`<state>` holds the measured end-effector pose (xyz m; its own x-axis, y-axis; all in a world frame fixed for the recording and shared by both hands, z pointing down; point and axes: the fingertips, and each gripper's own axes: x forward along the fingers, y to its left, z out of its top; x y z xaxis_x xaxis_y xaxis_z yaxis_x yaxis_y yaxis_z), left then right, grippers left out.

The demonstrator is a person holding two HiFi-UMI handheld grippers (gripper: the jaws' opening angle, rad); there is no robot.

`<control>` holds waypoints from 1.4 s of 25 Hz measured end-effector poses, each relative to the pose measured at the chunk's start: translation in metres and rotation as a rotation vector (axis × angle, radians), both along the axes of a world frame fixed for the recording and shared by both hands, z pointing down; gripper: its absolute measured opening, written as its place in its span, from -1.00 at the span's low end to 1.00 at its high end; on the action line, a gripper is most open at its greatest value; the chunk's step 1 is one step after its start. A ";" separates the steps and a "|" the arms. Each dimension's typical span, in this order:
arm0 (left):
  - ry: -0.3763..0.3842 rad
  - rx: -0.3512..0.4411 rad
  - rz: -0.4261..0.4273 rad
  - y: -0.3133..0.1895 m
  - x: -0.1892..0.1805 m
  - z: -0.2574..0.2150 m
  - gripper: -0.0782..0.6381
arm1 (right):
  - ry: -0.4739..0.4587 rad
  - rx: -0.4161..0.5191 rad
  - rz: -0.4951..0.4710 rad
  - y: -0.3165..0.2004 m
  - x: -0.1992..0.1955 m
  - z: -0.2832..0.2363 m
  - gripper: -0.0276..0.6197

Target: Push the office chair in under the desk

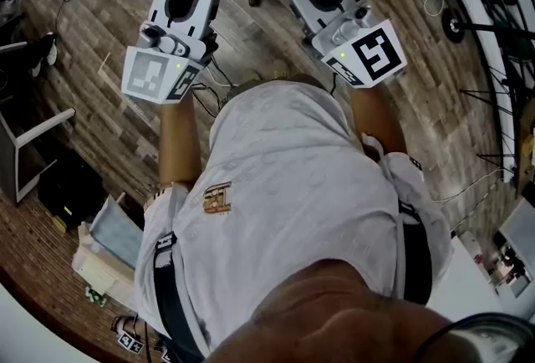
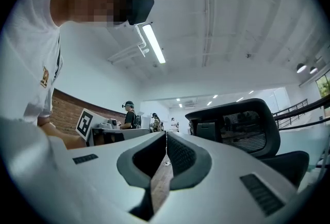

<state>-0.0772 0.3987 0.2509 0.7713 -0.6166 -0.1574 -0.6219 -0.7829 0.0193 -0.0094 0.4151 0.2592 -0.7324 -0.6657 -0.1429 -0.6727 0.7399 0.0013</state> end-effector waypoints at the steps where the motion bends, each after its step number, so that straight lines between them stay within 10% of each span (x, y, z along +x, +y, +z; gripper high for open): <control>1: 0.000 0.000 -0.001 0.000 0.000 0.000 -0.73 | 0.000 -0.001 0.001 0.000 0.001 0.000 -0.81; 17: -0.023 0.001 -0.057 -0.032 0.000 0.001 -0.62 | 0.026 -0.005 0.007 -0.029 0.025 0.002 -0.80; 35: -0.468 0.107 -0.139 -0.089 -0.004 0.019 -0.09 | 0.271 0.048 0.003 -0.058 0.095 0.005 -0.34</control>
<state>-0.0816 0.3101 0.2694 0.6858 -0.7181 0.1179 -0.6434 -0.6740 -0.3630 0.0851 0.3568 0.2643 -0.7463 -0.6651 0.0267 -0.6451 0.7326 0.2172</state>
